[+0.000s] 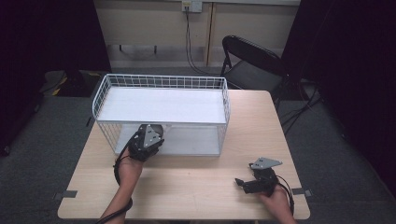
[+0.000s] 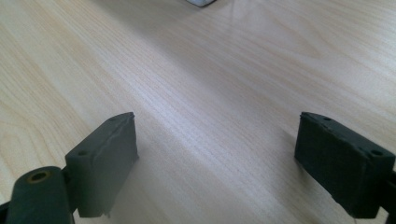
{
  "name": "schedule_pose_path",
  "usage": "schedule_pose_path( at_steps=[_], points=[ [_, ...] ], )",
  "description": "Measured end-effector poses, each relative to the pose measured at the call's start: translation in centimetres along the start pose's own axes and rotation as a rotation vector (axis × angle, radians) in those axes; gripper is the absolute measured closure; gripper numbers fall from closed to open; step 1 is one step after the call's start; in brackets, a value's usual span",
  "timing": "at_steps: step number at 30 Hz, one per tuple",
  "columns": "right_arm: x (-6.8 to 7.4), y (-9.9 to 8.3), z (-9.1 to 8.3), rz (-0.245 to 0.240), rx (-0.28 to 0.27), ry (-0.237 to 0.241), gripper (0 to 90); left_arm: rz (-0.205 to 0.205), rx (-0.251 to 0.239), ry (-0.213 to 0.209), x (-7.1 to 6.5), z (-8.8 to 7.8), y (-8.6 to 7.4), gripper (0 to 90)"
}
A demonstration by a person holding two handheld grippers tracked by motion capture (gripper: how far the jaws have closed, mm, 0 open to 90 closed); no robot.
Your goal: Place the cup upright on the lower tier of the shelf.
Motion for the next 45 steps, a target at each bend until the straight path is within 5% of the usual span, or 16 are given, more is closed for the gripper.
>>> schedule_pose_path(
  at_steps=[7, 10, 16, 29, 45],
  points=[
    [0.0, 0.0, 0.0, 0.001, 0.0, 0.0, 12.2, 0.013, -0.026, 0.024, 0.2, -0.1, 0.2, 77.8],
    [0.0, 0.0, 0.0, 0.001, 0.0, 0.001, 12.2, 0.007, -0.035, 0.031, 0.3, -0.1, 0.4, 62.2],
    [0.0, 0.0, 0.0, 0.0, 0.0, 0.001, 12.1, -0.006, -0.034, 0.038, 0.4, -0.2, 0.6, 48.3],
    [0.0, 0.0, 0.0, 0.0, 0.0, 0.001, 12.1, -0.061, -0.034, 0.013, 0.5, -1.8, 0.7, 43.7],
    [0.0, 0.0, 0.0, 0.0, 0.0, -0.001, 12.2, -0.063, -0.039, -0.01, 0.1, -4.1, 0.2, 44.7]
  ],
)
Point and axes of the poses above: each handheld gripper's, and its own axes: z roughly forward along the jaws, y roughly out of its top, x roughly to its left, the point moved 7 cm from there along z, roughly forward along the jaws, and after that the axes turned 15 degrees about -z, right-handed, at the moved point
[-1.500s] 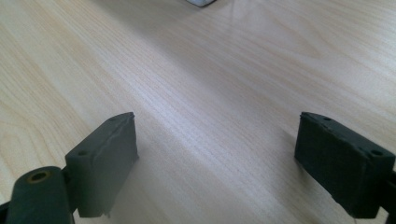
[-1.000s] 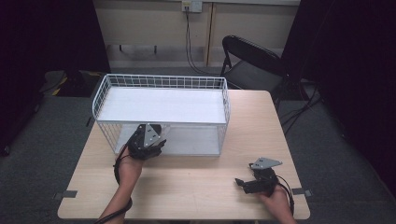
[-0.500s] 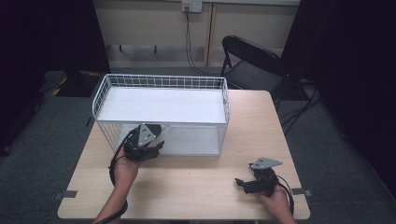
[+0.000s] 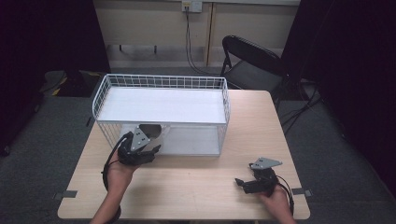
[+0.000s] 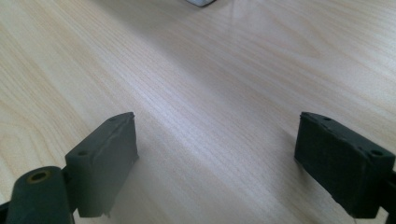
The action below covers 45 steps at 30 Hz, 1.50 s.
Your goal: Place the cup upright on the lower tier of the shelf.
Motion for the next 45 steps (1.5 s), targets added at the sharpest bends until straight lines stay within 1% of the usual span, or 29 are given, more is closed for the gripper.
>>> schedule_pose_path(
  at_steps=[5, 8, 9, 10, 11, 12, 13, 14, 15, 16, 18, 19, 20, 21, 23, 24, 26, 30, 31, 34, 37, 38, 40, 42, 45],
  points=[
    [0.0, 0.0, 0.0, 0.001, 0.0, -0.001, 12.1, 0.004, 0.002, -0.016, -0.5, -0.6, 0.3, 48.2],
    [0.0, 0.0, 0.0, 0.001, 0.0, -0.001, 12.1, 0.0, 0.002, -0.042, -1.0, -1.0, 0.4, 49.6],
    [0.0, 0.0, 0.0, 0.001, 0.0, -0.001, 12.1, -0.005, 0.007, -0.057, -1.2, -1.1, 0.4, 50.0],
    [0.0, 0.0, 0.0, 0.001, 0.0, -0.001, 12.2, -0.007, 0.01, -0.074, -1.4, -1.2, 0.3, 49.9],
    [0.0, 0.0, 0.0, 0.001, 0.0, -0.001, 12.2, 0.0, 0.017, -0.088, -1.9, -1.3, 0.0, 49.8],
    [0.0, 0.0, 0.0, 0.001, 0.0, -0.001, 12.2, 0.0, 0.017, -0.088, -1.9, -1.3, 0.0, 49.5],
    [0.0, 0.0, 0.0, 0.001, 0.0, -0.001, 12.2, 0.005, 0.018, -0.098, -2.2, -1.4, -0.1, 49.5],
    [0.0, 0.0, 0.0, 0.001, 0.0, -0.001, 12.2, 0.01, 0.031, -0.11, -2.5, -1.2, -0.5, 49.2],
    [0.0, 0.0, 0.0, 0.001, 0.0, -0.001, 12.2, 0.01, 0.031, -0.11, -2.5, -1.2, -0.5, 48.9],
    [0.0, 0.0, 0.0, 0.001, 0.0, -0.001, 12.2, -0.001, 0.041, -0.119, -2.7, -0.9, -0.9, 48.8],
    [0.0, 0.0, 0.0, 0.001, 0.0, -0.001, 12.1, -0.003, 0.045, -0.118, -2.6, -0.9, -1.0, 48.6],
    [0.0, 0.0, 0.0, 0.001, 0.0, -0.001, 12.1, -0.011, 0.046, -0.116, -2.5, -0.7, -1.1, 48.6],
    [0.0, 0.0, 0.0, 0.001, 0.0, -0.001, 12.2, -0.027, 0.057, -0.114, -2.2, -0.3, -1.4, 48.3],
    [0.0, 0.0, 0.0, 0.001, 0.0, -0.001, 12.2, -0.027, 0.057, -0.114, -2.2, -0.3, -1.4, 48.2],
    [0.0, 0.0, 0.0, 0.001, 0.0, -0.001, 12.2, -0.041, 0.064, -0.111, -1.9, 0.0, -1.7, 47.7],
    [0.0, 0.0, 0.0, 0.001, 0.0, -0.001, 12.2, -0.042, 0.071, -0.107, -1.8, 0.2, -1.9, 47.3],
    [0.0, 0.0, 0.0, 0.001, 0.0, -0.001, 12.2, -0.058, 0.078, -0.095, -1.4, 0.8, -2.1, 46.4],
    [0.0, 0.0, 0.0, 0.001, 0.0, -0.001, 12.2, -0.07, 0.081, -0.085, -1.0, 1.2, -2.2, 44.7],
    [0.0, 0.0, 0.0, 0.001, 0.0, -0.001, 12.2, -0.075, 0.082, -0.095, -1.0, 1.5, -2.1, 45.0],
    [0.0, 0.0, 0.0, 0.001, 0.0, -0.001, 12.2, -0.072, 0.089, -0.097, -0.9, 1.9, -2.1, 44.8],
    [0.0, 0.0, 0.0, 0.001, 0.0, -0.001, 12.2, -0.068, 0.088, -0.09, -0.7, 2.1, -2.1, 44.5],
    [0.0, 0.0, 0.0, 0.001, 0.0, -0.001, 12.2, -0.08, 0.093, -0.083, -0.4, 2.3, -2.1, 44.3],
    [0.0, 0.0, 0.0, 0.001, 0.0, -0.001, 12.2, -0.082, 0.095, -0.078, -0.3, 2.3, -2.2, 43.9],
    [0.0, 0.0, 0.0, 0.001, 0.0, -0.001, 12.1, -0.099, 0.098, -0.083, -0.1, 2.4, -2.4, 42.6],
    [0.0, 0.0, 0.0, 0.001, 0.0, -0.001, 12.2, -0.091, 0.094, -0.094, -0.3, 2.1, -2.5, 40.9]
  ],
)
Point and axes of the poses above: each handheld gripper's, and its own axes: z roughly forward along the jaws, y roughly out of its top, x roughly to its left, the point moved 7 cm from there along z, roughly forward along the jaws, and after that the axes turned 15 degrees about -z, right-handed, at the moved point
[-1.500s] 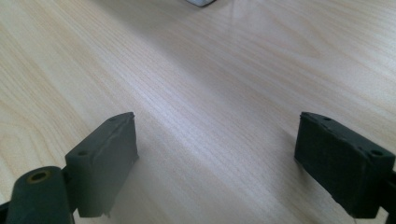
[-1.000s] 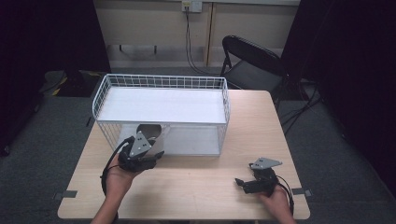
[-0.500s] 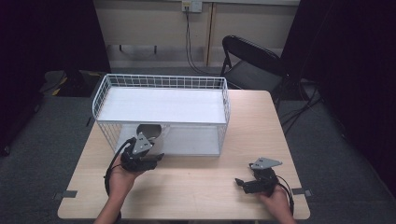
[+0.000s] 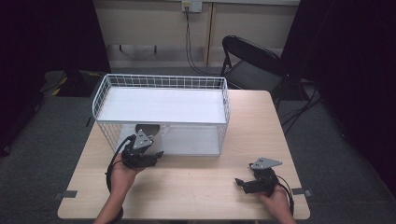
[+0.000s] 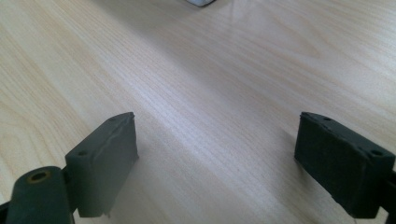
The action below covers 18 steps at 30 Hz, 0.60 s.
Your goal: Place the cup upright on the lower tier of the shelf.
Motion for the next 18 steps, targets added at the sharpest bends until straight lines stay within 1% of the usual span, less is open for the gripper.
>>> schedule_pose_path(
  at_steps=[1, 2, 3, 4, 5, 6, 7, 8, 9, 10, 11, 13, 15, 16, 17, 18],
  points=[
    [0.0, 0.0, 0.0, 0.0, 0.0, 0.0, 12.2, 0.0, -0.003, -0.014, -0.2, -0.3, -0.2, 39.8],
    [0.0, 0.0, 0.0, 0.0, 0.0, 0.0, 12.2, 0.0, -0.003, -0.014, -0.2, -0.3, -0.2, 39.1],
    [0.0, 0.0, 0.0, 0.0, 0.0, 0.0, 12.1, -0.007, -0.004, -0.035, -0.5, -0.5, -0.4, 37.7],
    [0.0, 0.0, 0.0, 0.0, 0.0, 0.0, 12.1, -0.007, -0.004, -0.035, -0.5, -0.5, -0.4, 36.4],
    [0.0, 0.0, 0.0, 0.0, 0.0, 0.0, 12.2, -0.011, 0.001, -0.069, -0.8, -0.8, -0.8, 34.8],
    [0.0, 0.0, 0.0, 0.0, 0.0, 0.0, 12.2, -0.011, 0.001, -0.069, -0.8, -0.8, -0.8, 32.3],
    [0.0, 0.0, 0.0, 0.0, 0.0, 0.0, 12.2, -0.002, 0.008, -0.064, -0.8, -1.0, -1.1, 29.6],
    [0.0, 0.0, 0.0, 0.0, 0.0, 0.0, 12.2, 0.002, 0.009, -0.069, -0.9, -1.2, -1.3, 29.6],
    [0.0, 0.0, 0.0, 0.0, 0.0, 0.0, 12.2, 0.001, 0.009, -0.084, -0.8, -1.5, -1.6, 27.0],
    [0.0, 0.0, 0.0, 0.0, 0.0, 0.0, 12.2, 0.001, 0.009, -0.084, -0.8, -1.5, -1.6, 25.5],
    [0.0, 0.0, 0.0, 0.0, 0.0, 0.0, 12.2, -0.001, 0.01, -0.091, -0.8, -1.7, -1.8, 25.5],
    [0.0, 0.0, 0.0, 0.0, 0.0, 0.0, 12.2, -0.011, 0.011, -0.106, -0.7, -2.0, -2.1, 22.6],
    [0.0, 0.0, 0.0, 0.0, 0.0, 0.0, 12.2, -0.015, 0.012, -0.11, -0.5, -2.2, -2.4, 21.4],
    [0.0, 0.0, 0.0, 0.0, 0.0, 0.0, 12.2, -0.016, 0.017, -0.104, -0.3, -2.3, -2.6, 20.7],
    [0.0, 0.0, 0.0, 0.0, 0.0, 0.0, 12.2, -0.007, 0.021, -0.086, 0.0, -2.4, -3.1, 20.7],
    [0.0, 0.0, 0.0, 0.0, 0.0, 0.0, 12.2, -0.007, 0.021, -0.086, 0.0, -2.4, -3.1, 20.4]
  ],
)
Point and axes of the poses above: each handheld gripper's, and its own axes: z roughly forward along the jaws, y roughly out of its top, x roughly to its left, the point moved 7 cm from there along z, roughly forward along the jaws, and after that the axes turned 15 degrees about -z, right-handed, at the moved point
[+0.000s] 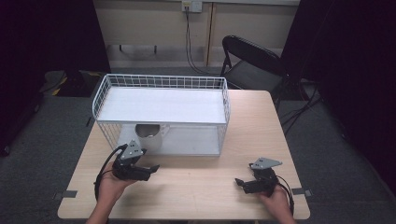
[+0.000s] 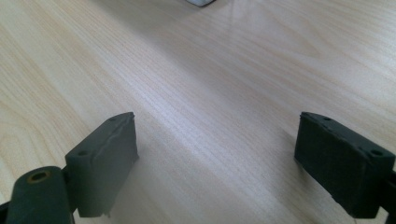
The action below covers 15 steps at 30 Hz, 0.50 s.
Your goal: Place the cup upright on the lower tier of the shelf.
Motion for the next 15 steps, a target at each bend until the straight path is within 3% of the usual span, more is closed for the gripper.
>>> schedule_pose_path(
  at_steps=[3, 15],
  points=[
    [0.0, 0.0, 0.0, 0.0, 0.0, 0.0, 12.1, -0.021, 0.002, -0.011, 0.3, -0.2, -0.5, 20.2],
    [0.0, 0.0, 0.0, 0.0, 0.0, 0.0, 12.1, -0.034, 0.029, 0.0, 1.5, -1.8, -2.7, 18.7]
  ],
)
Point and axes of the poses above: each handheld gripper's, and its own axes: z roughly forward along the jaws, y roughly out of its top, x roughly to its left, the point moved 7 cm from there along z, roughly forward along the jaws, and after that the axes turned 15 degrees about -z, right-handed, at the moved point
